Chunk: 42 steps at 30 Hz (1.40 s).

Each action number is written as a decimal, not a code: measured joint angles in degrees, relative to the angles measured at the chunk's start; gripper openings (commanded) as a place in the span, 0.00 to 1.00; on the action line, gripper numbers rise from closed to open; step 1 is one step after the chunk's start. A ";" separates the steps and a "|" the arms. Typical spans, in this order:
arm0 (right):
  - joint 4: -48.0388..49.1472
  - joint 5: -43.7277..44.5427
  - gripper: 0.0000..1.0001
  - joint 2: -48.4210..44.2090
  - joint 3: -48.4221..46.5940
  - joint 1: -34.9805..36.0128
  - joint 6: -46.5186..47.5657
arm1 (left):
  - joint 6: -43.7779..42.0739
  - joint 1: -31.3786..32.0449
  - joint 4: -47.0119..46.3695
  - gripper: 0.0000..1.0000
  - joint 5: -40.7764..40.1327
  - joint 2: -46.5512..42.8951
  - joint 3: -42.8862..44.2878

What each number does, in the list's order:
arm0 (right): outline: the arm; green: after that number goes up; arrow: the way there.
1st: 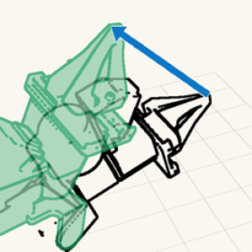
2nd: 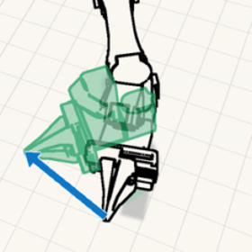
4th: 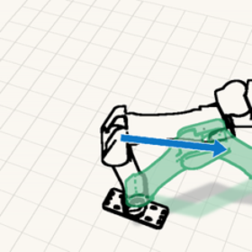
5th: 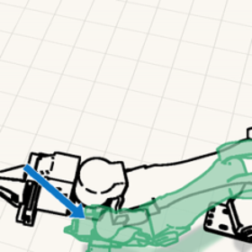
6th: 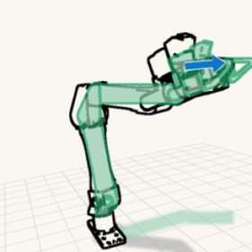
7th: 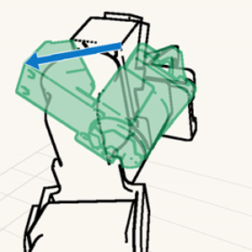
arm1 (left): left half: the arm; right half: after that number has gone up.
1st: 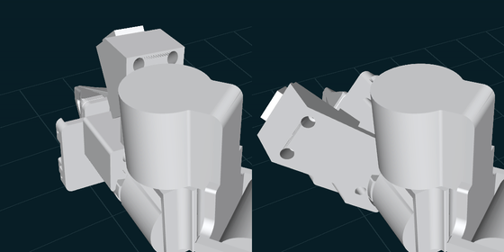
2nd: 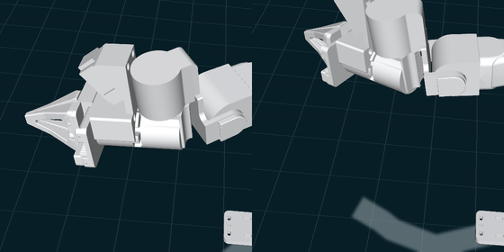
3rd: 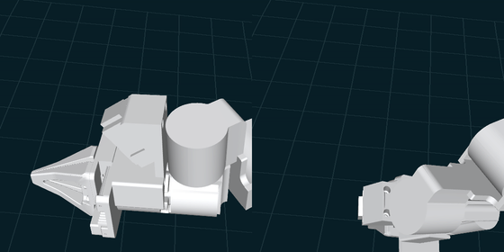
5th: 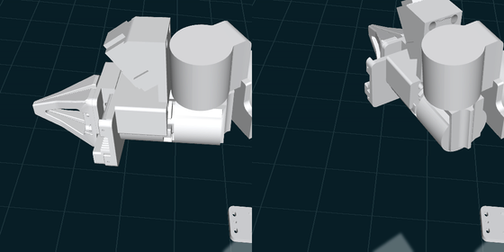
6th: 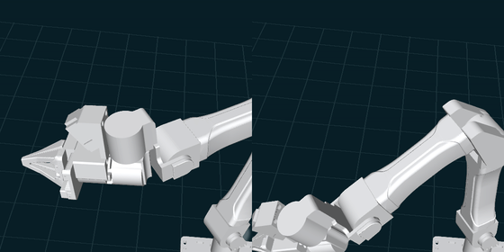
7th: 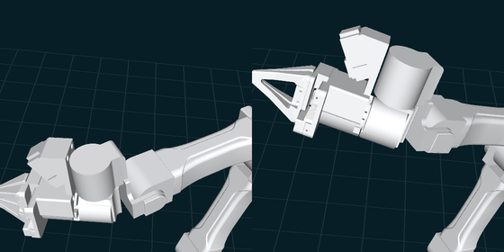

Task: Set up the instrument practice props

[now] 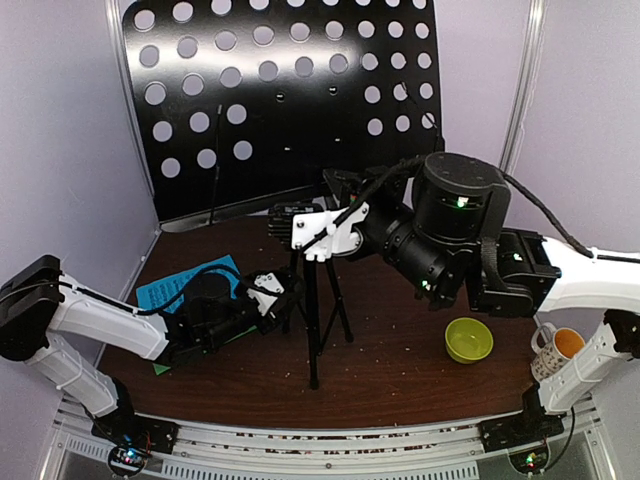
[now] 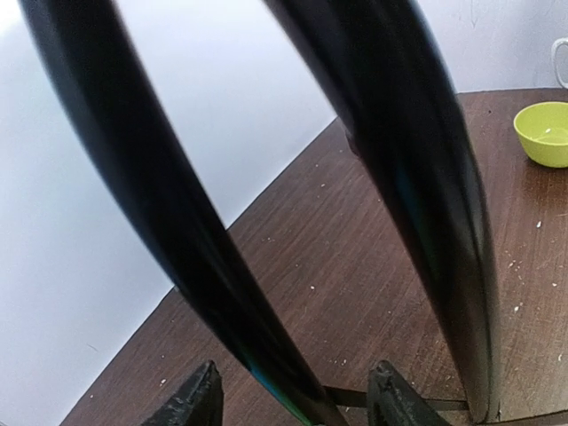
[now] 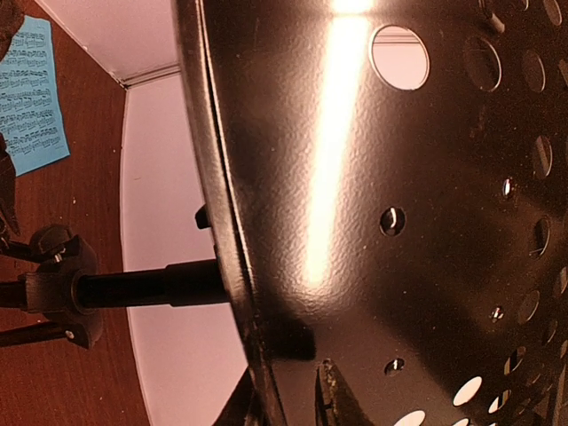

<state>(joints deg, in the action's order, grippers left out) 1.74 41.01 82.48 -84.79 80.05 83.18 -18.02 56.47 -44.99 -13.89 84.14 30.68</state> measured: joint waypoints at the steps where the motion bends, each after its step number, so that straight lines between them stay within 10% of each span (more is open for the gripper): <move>1: -0.15 0.00 0.20 -0.04 0.00 -0.04 0.00 | 0.17 0.00 0.00 0.55 -0.02 0.00 0.00; 42: -3.45 -1.16 0.66 -7.26 3.91 -0.04 -5.84 | -0.52 -0.02 1.95 0.50 0.81 0.20 2.78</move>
<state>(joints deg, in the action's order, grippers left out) -1.72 39.86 75.22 -80.88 80.01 77.34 -18.55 56.45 -43.05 -13.08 84.33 33.45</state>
